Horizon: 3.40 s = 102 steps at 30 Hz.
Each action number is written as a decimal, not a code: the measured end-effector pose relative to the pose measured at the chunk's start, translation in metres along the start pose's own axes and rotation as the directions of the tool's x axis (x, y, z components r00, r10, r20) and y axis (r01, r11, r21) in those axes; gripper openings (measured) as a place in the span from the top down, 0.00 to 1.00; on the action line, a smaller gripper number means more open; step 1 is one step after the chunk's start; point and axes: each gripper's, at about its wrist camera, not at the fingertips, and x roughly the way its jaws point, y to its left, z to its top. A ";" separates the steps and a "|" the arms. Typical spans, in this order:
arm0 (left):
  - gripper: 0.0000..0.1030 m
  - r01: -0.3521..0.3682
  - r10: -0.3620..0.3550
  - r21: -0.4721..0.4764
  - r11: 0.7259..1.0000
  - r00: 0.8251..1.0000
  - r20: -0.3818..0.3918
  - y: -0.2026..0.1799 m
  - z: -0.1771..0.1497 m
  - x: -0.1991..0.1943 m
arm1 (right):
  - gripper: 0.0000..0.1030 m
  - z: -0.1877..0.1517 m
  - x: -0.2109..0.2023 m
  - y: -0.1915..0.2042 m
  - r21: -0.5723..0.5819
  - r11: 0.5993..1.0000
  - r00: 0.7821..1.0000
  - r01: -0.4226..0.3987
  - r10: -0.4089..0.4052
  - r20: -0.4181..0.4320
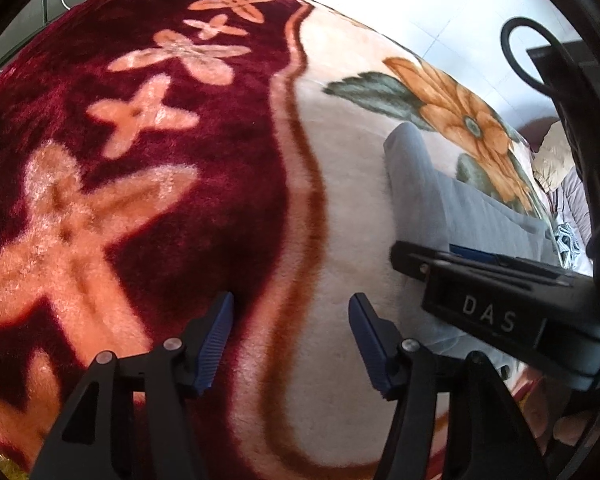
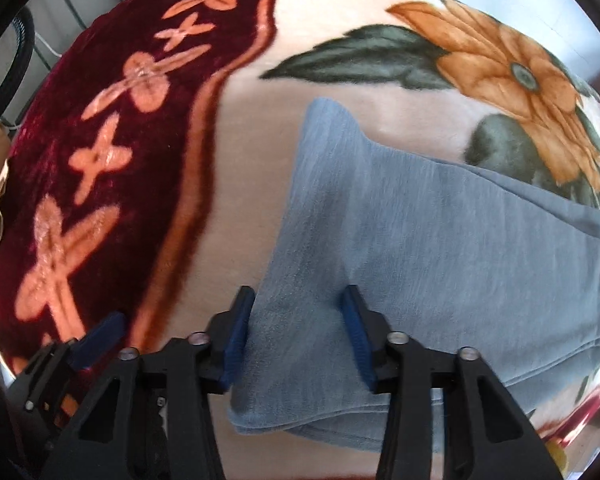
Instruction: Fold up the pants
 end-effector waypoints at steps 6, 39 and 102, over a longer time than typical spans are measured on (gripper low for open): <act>0.39 -0.012 0.012 0.016 1.000 1.000 0.016 -0.004 -0.001 -0.002 | 0.86 0.001 -0.027 -0.018 0.012 0.998 0.998 -0.059 0.058 0.039; 0.38 0.118 -0.130 0.260 0.958 0.991 0.030 -0.174 0.032 -0.031 | 0.87 -0.013 -0.143 -0.226 0.095 0.978 0.967 -0.184 0.163 0.198; 0.78 0.244 -0.231 0.298 0.923 0.970 -0.080 -0.290 0.023 0.060 | 0.80 -0.090 -0.073 -0.383 0.340 0.871 0.912 -0.354 0.243 0.329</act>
